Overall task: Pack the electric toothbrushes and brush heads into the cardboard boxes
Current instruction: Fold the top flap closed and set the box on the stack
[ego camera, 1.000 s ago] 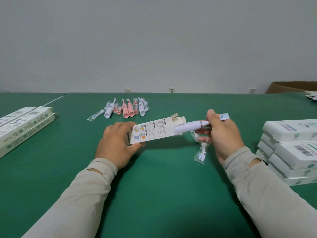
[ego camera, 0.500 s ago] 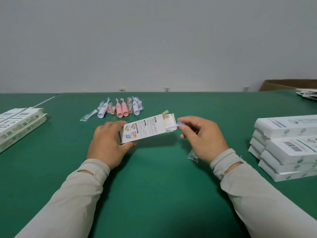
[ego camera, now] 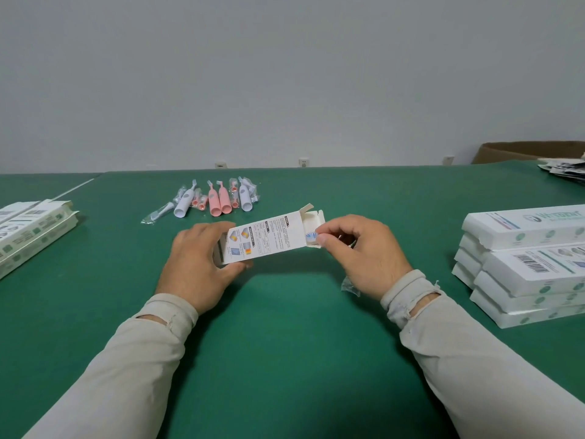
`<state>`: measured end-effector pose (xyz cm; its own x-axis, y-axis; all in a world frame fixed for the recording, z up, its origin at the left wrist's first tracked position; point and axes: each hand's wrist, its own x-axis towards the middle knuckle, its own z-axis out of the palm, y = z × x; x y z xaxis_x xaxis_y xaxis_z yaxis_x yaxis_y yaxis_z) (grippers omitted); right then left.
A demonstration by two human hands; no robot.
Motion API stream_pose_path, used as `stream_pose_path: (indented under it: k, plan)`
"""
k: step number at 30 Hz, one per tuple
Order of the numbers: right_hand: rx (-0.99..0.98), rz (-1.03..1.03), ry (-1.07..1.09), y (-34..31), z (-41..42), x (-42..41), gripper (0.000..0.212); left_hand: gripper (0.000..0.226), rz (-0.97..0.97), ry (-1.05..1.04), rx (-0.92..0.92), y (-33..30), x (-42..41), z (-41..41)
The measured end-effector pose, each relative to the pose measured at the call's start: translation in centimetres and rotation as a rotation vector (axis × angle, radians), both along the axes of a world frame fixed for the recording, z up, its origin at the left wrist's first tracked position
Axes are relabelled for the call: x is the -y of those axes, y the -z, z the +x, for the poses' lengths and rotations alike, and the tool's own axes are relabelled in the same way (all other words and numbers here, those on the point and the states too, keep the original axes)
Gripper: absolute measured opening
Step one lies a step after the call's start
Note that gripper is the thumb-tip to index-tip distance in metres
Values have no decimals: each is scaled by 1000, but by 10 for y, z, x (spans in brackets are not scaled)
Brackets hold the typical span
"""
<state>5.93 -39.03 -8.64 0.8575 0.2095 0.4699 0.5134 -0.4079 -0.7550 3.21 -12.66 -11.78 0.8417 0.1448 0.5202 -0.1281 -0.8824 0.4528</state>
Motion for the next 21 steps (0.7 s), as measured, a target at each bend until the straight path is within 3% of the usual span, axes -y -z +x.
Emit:
stream_pose_path:
  k: [6,9,13,16,21]
  plan:
    - [-81,3,-86,-5,-2,-6,21,61,33,57,36,-2,1,-2]
    - [-71,111,-76,-8,-2,-5,19,60,21,74,43,-2,2,-2]
    - [-66,258,198,-4,11,3,14,58,18,53,32,-1,0,0]
    - [-80,150,361,1,23,17,15,57,10,-14,46,-1,-3,0]
    - [-183,-245,400,19,36,28,10,57,-9,-113,41,0,-4,2]
